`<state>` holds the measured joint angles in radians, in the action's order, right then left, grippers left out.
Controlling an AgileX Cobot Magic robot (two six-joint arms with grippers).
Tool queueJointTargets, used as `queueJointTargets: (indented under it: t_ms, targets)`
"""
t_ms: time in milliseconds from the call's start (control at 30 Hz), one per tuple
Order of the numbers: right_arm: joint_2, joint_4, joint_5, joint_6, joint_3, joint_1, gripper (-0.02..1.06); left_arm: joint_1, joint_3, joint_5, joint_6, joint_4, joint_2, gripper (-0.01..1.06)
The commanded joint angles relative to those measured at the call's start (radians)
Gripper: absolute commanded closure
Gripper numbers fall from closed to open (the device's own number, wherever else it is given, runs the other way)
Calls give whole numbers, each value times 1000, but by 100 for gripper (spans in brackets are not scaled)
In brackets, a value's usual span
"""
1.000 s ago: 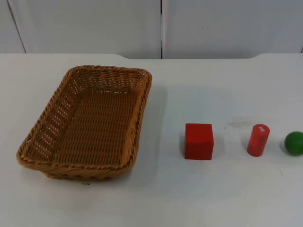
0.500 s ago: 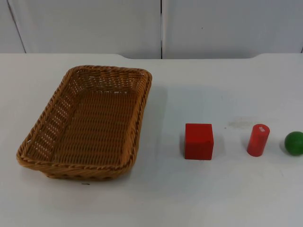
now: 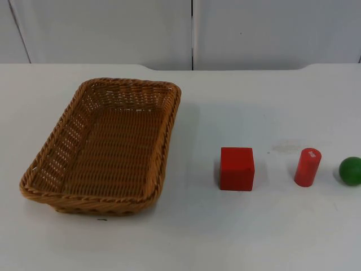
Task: Pick up the basket with the left hand and place the object to the left of the red cylinder into the basket with the right hand.
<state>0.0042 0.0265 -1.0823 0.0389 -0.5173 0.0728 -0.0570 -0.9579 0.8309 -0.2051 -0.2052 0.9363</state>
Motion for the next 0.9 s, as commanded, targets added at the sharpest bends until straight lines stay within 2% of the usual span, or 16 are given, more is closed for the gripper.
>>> queueJointTargets:
  t_ms: [0, 367, 633, 867]
  targets:
    - [-4, 3, 4, -2, 2, -6, -1, -3, -8, -6, -53, -62, 31, 0]
    - [-4, 3, 4, -2, 2, -6, -1, -3, -8, -16, -172, -185, 185, 0]
    - [-4, 3, 4, -2, 2, -6, -1, -1, -8, 6, -343, -331, 281, 0]
    - [-4, 3, 4, -2, 2, -6, -1, 1, -8, 8, -379, -396, 361, 0]
